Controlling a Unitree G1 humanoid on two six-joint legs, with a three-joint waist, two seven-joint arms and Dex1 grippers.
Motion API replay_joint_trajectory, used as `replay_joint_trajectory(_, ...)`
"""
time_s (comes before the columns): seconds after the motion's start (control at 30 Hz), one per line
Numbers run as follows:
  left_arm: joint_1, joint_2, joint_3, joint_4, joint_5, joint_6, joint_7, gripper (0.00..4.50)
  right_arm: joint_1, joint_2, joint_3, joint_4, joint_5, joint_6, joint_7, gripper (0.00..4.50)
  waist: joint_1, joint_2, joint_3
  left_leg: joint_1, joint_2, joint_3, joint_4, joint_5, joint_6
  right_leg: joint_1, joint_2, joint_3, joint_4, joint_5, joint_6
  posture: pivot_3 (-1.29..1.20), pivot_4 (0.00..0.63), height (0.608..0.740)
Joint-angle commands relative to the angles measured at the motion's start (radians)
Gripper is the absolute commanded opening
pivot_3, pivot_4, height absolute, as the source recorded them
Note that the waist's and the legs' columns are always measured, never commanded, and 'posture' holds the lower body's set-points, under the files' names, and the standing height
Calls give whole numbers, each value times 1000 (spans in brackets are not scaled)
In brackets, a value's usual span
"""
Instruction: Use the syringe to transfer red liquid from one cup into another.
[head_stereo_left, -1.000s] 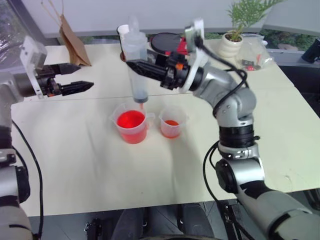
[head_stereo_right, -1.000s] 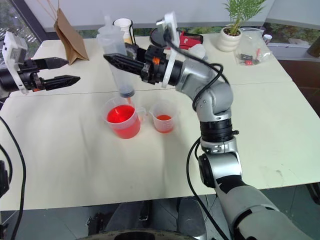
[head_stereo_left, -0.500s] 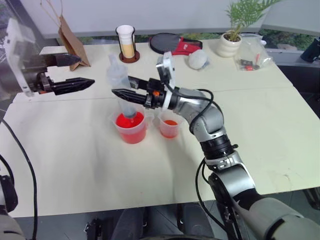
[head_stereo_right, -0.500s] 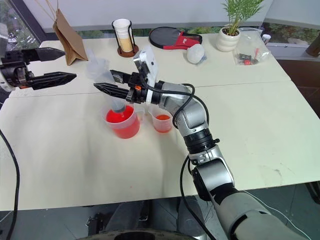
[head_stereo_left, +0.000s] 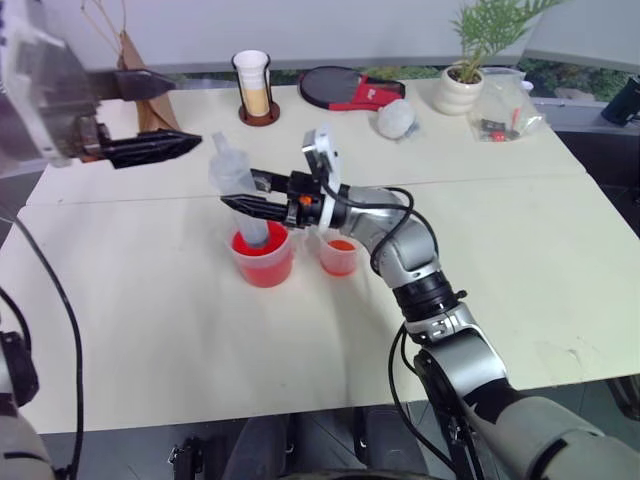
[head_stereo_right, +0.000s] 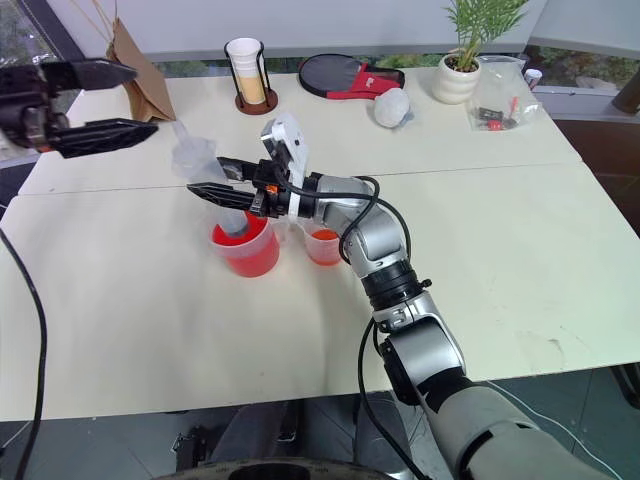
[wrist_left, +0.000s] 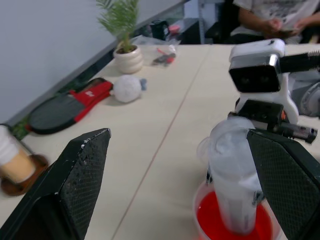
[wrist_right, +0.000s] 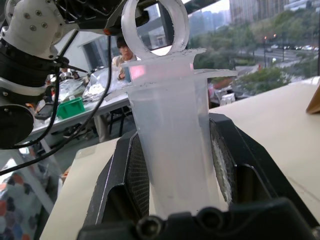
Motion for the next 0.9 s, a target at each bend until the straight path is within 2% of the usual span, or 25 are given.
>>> replay_joint_trajectory(0.03,-46,-38,-47,40,47,-66,-8,4500,-14,20,2,-59,16,4,-4,1387,-1,0,0,0,0,0,0,0,0,0,0,0,0,0,0,0,150,740)
replay_joint_trajectory(0.13,-50,-66,-72,74,77,-103,-19,4500,-11,25,1,-69,17,9,-15,1387,-3,0,0,0,0,0,0,0,0,0,0,0,0,0,0,0,150,740)
replay_joint_trajectory(0.2,-57,-84,-71,89,74,-111,-22,3928,-9,25,-1,-77,17,13,-23,1387,-4,0,0,0,0,0,-1,0,0,-1,1,0,0,0,0,0,150,740)
replay_joint_trajectory(0.27,-57,-100,-78,95,76,-121,-33,3118,-4,22,0,-84,15,18,-29,1387,-3,0,0,0,1,0,-1,0,0,-1,1,0,0,0,0,0,150,740)
replay_joint_trajectory(0.33,-67,-122,-70,104,70,-124,-28,1982,-1,19,1,-87,10,25,-40,1387,-3,0,0,0,1,0,-1,0,0,-1,1,0,0,0,0,0,150,740)
replay_joint_trajectory(0.47,-82,-142,-57,104,55,-107,-31,47,6,21,6,-87,7,37,-59,1387,-2,0,0,0,0,0,0,0,0,0,1,0,0,0,0,0,150,740)
replay_joint_trajectory(0.9,-237,-175,19,158,-14,-71,22,47,32,31,32,-60,-19,3,-60,1387,-2,0,0,0,0,0,0,0,0,0,1,0,0,0,0,0,150,740)
